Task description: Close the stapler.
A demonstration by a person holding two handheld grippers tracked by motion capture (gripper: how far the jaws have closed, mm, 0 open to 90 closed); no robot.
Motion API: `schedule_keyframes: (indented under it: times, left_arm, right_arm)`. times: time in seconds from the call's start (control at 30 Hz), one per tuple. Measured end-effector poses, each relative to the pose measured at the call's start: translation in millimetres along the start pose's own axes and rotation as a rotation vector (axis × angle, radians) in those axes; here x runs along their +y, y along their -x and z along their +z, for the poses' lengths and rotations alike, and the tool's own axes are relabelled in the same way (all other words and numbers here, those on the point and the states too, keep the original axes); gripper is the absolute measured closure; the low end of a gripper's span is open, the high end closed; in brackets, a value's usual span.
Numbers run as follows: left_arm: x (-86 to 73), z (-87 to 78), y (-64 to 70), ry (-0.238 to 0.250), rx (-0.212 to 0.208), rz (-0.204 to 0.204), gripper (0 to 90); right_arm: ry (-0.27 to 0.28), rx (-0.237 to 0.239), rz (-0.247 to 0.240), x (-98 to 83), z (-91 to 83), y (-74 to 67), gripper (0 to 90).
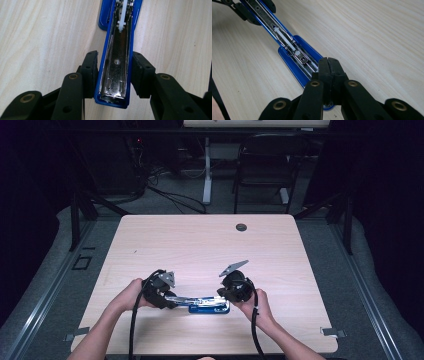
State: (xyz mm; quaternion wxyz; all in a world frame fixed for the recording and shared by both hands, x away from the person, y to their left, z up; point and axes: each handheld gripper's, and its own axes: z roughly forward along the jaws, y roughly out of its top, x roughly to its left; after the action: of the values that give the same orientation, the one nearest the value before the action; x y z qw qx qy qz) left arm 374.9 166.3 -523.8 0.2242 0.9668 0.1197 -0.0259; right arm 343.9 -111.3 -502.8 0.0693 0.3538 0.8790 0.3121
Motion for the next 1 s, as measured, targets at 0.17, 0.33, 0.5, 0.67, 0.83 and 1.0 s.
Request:
schedule_keyframes:
  times: [0.17,0.33,0.5,0.67,0.83,1.0]
  left_arm:
    - [0.8,-1.3,0.3,0.005,0.002,0.007,60.1]
    - [0.5,-2.1,0.7,0.026,0.003,0.008,59.9]
    - [1.1,-4.4,0.7,0.047,0.0,0.019,59.9]
    - [2.3,-9.8,0.7,0.093,-0.019,0.015,61.0]
    - [3.0,-9.4,1.6,0.087,-0.013,0.019,60.9]
    - [4.8,-10.7,2.4,0.088,-0.004,0.025,61.0]
  right_arm:
    - [0.022,-0.027,0.027,-0.9,1.0,-4.8,89.5]
    - [0.036,-0.033,0.023,-1.5,3.9,-11.0,88.9]
    - [0.033,-0.023,0.019,-1.4,8.8,-13.7,88.9]
    - [0.041,-0.016,-0.006,2.0,12.0,-17.9,89.0]
    - [0.04,-0.001,-0.029,7.0,17.5,-23.6,89.0]
    - [0.046,0.019,-0.055,11.5,25.0,-30.6,89.1]
